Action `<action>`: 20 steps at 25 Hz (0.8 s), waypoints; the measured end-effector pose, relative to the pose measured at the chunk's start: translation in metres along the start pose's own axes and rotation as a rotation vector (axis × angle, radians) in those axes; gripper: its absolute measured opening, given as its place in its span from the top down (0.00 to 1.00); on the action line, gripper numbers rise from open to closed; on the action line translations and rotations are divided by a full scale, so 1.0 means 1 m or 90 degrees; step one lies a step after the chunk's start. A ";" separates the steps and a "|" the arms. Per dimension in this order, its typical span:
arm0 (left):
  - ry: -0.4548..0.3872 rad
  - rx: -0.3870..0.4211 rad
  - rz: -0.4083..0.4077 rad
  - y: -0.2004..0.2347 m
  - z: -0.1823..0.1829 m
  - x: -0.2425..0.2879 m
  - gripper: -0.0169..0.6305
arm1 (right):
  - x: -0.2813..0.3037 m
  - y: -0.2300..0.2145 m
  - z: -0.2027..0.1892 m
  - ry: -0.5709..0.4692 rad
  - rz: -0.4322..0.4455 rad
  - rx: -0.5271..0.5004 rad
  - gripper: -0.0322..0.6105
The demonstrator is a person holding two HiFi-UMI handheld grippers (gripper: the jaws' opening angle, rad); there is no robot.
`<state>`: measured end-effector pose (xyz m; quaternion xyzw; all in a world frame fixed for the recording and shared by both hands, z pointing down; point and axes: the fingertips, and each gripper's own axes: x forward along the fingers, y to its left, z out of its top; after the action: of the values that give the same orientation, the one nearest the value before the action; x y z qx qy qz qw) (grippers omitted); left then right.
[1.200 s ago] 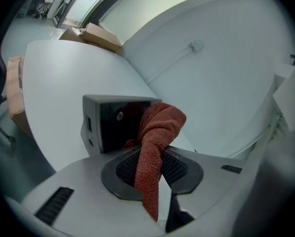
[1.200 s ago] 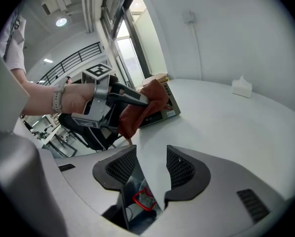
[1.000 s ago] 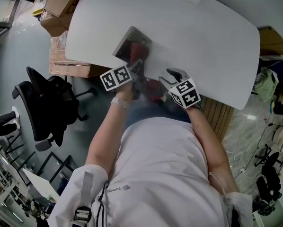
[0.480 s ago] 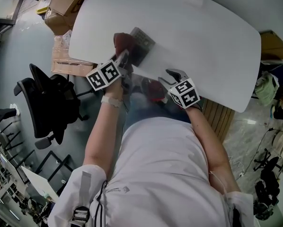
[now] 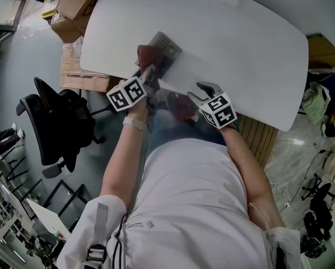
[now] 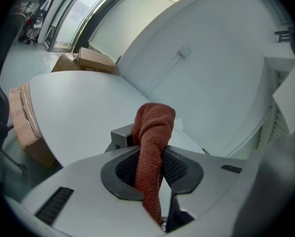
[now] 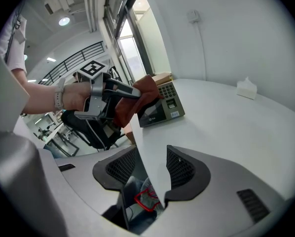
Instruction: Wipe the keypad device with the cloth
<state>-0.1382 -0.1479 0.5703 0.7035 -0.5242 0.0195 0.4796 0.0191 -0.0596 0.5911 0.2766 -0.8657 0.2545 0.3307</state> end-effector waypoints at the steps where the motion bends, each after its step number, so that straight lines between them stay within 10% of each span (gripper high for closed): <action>1: 0.005 -0.001 -0.001 0.001 -0.006 0.001 0.84 | 0.000 0.000 0.000 0.000 0.000 0.001 0.65; 13: 0.088 -0.019 -0.010 0.008 -0.060 0.010 0.84 | -0.002 0.003 -0.004 0.004 -0.004 -0.001 0.65; 20: 0.001 0.004 0.048 0.015 -0.019 -0.022 0.84 | 0.000 0.007 0.002 -0.005 -0.001 -0.007 0.65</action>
<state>-0.1503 -0.1191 0.5790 0.6849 -0.5499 0.0398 0.4764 0.0139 -0.0554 0.5882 0.2761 -0.8682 0.2484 0.3290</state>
